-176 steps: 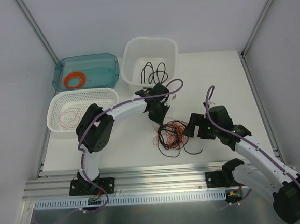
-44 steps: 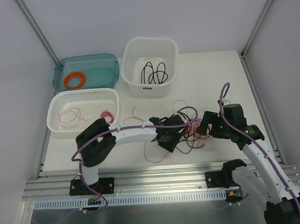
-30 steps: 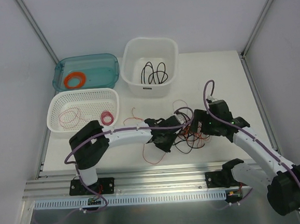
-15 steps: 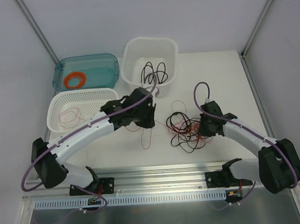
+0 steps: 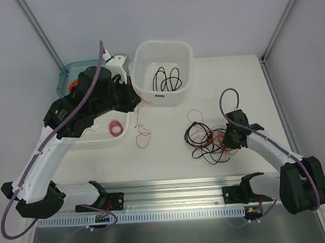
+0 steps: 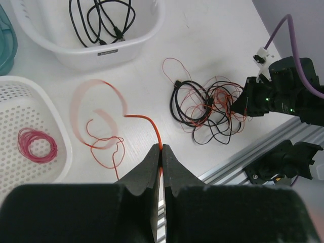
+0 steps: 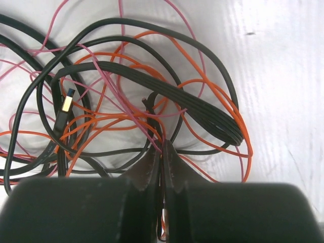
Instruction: Untangle the cables
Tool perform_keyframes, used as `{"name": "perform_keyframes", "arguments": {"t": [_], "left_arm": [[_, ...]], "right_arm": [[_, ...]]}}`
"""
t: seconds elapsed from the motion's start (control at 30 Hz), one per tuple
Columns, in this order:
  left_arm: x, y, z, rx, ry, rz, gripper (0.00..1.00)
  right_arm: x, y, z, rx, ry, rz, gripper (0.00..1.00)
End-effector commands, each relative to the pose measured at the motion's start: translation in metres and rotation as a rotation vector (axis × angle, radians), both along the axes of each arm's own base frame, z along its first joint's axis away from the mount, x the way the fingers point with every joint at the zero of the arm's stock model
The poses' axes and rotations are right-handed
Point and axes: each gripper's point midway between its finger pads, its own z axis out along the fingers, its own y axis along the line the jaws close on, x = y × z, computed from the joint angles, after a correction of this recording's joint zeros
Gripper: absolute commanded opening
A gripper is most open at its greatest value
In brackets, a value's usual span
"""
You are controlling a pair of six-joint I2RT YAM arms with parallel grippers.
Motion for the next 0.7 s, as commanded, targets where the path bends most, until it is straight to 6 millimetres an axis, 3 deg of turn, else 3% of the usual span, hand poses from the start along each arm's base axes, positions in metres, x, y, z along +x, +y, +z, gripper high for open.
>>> {"name": "perform_keyframes", "arguments": {"t": [0.0, 0.1, 0.17, 0.3, 0.4, 0.47, 0.5, 0.57, 0.6, 0.67], "left_arm": [[-0.001, 0.008, -0.011, 0.073, 0.021, -0.002, 0.0], [0.003, 0.005, -0.023, 0.088, 0.05, 0.01, 0.0], [0.007, 0.0, -0.042, 0.102, 0.093, 0.017, 0.0], [0.019, -0.011, -0.096, 0.13, 0.168, 0.047, 0.0], [0.021, -0.019, -0.127, 0.11, 0.228, 0.071, 0.0], [0.02, -0.024, -0.158, 0.097, 0.291, 0.091, 0.0], [0.016, -0.022, -0.181, 0.119, 0.335, 0.107, 0.0], [0.018, -0.022, -0.202, 0.109, 0.369, 0.158, 0.0], [0.012, -0.016, -0.224, 0.137, 0.406, 0.179, 0.0], [0.014, -0.015, -0.243, 0.133, 0.421, 0.213, 0.0]], "right_arm": [[-0.009, -0.015, 0.004, -0.046, 0.007, -0.025, 0.02], [-0.007, -0.012, 0.011, -0.028, -0.011, -0.011, 0.06], [-0.005, -0.009, 0.014, -0.015, -0.013, 0.002, 0.13], [-0.004, -0.006, 0.018, 0.002, -0.022, 0.02, 0.25], [-0.006, -0.003, 0.02, 0.014, -0.026, 0.034, 0.34], [-0.006, -0.001, 0.025, 0.026, -0.04, 0.05, 0.42], [-0.005, 0.0, 0.028, 0.029, -0.05, 0.057, 0.45], [-0.005, 0.001, 0.035, 0.039, -0.073, 0.073, 0.52], [-0.004, 0.002, 0.039, 0.042, -0.085, 0.079, 0.54], [-0.004, 0.003, 0.046, 0.052, -0.108, 0.094, 0.58]]}}
